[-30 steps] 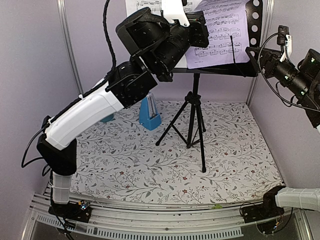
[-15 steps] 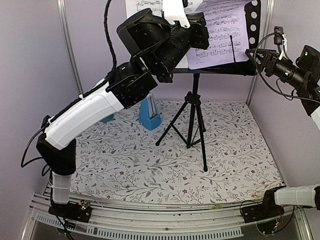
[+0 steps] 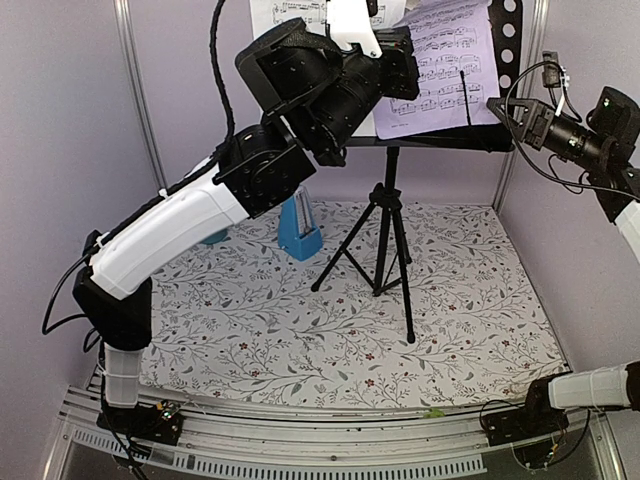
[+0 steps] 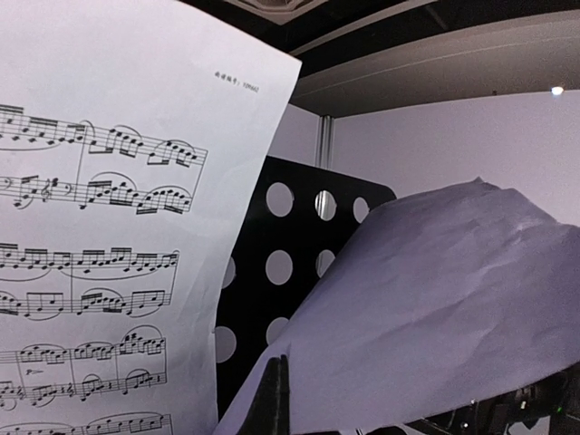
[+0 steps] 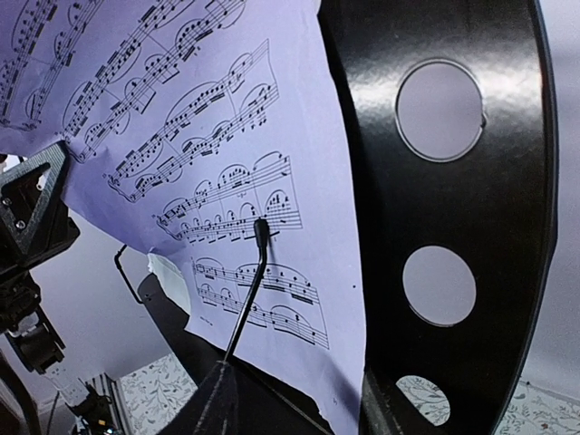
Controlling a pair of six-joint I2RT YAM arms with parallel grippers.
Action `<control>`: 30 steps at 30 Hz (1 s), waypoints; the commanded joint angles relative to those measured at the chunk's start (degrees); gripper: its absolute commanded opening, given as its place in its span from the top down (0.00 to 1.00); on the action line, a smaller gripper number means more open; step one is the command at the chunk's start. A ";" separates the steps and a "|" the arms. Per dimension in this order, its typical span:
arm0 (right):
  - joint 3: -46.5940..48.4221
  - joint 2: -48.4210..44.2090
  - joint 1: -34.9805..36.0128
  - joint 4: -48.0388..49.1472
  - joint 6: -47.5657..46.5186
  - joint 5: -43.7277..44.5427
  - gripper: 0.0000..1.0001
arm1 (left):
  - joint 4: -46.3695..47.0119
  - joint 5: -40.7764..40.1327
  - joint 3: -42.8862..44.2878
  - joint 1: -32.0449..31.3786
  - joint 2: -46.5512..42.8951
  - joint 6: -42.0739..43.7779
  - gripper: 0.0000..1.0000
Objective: Set up the instrument practice props
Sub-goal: Pass from the left arm to the right
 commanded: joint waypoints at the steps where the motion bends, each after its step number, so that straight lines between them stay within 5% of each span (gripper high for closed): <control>1: 1.67 0.98 -0.18 2.53 2.96 0.74 0.65 | 0.09 0.69 -0.70 0.69 -2.50 -0.56 1.00; 7: 0.30 0.30 -0.17 2.41 3.61 6.70 1.00 | 0.46 1.34 -0.79 0.69 -2.50 -0.23 0.86; 22: -8.56 -5.38 -0.09 2.94 3.91 17.45 1.00 | 2.04 1.88 -0.79 1.24 -2.45 0.63 0.80; 30: -2.18 -2.84 -0.16 -6.41 -0.34 18.17 1.00 | 1.86 2.54 0.42 1.61 -1.56 0.90 0.80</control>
